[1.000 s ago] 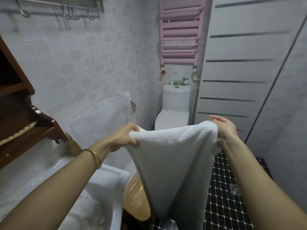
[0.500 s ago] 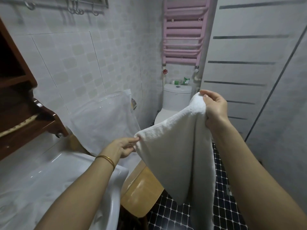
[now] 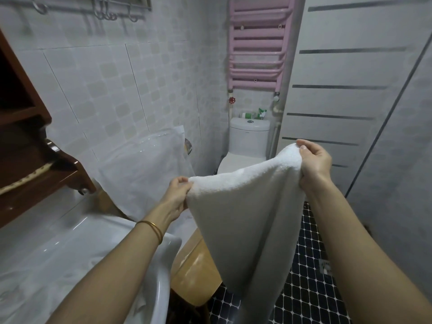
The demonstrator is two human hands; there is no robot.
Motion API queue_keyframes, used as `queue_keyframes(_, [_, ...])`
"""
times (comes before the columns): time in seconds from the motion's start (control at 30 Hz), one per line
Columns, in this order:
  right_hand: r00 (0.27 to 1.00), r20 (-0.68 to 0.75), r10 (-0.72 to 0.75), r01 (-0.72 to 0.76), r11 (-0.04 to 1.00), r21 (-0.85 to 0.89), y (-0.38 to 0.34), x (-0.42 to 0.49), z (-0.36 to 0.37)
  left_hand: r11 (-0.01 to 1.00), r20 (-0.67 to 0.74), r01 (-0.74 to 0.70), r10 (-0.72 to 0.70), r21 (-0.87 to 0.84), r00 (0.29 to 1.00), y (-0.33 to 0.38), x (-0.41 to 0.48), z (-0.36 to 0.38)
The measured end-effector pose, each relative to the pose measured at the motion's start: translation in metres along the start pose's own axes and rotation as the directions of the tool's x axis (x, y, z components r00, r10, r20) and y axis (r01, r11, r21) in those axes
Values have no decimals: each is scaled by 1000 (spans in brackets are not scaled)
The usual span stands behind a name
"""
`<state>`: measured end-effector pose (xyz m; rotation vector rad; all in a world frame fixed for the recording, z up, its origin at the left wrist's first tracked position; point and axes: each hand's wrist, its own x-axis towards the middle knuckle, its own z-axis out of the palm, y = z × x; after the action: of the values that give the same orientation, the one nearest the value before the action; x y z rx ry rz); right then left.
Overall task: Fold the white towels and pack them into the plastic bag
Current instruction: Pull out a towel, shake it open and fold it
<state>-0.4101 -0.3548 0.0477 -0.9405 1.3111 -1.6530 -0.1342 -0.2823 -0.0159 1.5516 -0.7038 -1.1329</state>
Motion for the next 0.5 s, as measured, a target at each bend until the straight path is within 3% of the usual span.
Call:
queue_keyframes(0.07, [1000, -14, -2, 1, 997, -81, 7, 6, -5, 997, -40, -73, 74, 20, 996, 3, 0, -2])
queue_keyframes(0.13, [999, 9, -32, 34, 959, -280, 15, 12, -12, 995, -7, -100, 100, -11, 995, 11, -1, -2])
queue_keyframes(0.27, [996, 84, 2, 44, 831, -554, 32, 22, -25, 995, 165, -2, 18, -97, 986, 35, -4, -8])
queue_keyframes(0.33, [994, 102, 46, 27, 791, -611, 38, 24, -28, 999, 311, -22, 12, 27, 950, 43, -7, -15])
queue_keyframes(0.4, [987, 140, 81, 40, 719, -694, 38, 27, -31, 971, 463, -128, 20, 203, 886, 48, -12, -20])
queue_keyframes(0.5, [981, 166, 99, 71, 613, -787, 38, 30, -34, 839, 521, -289, 7, 462, 854, 53, -18, -20])
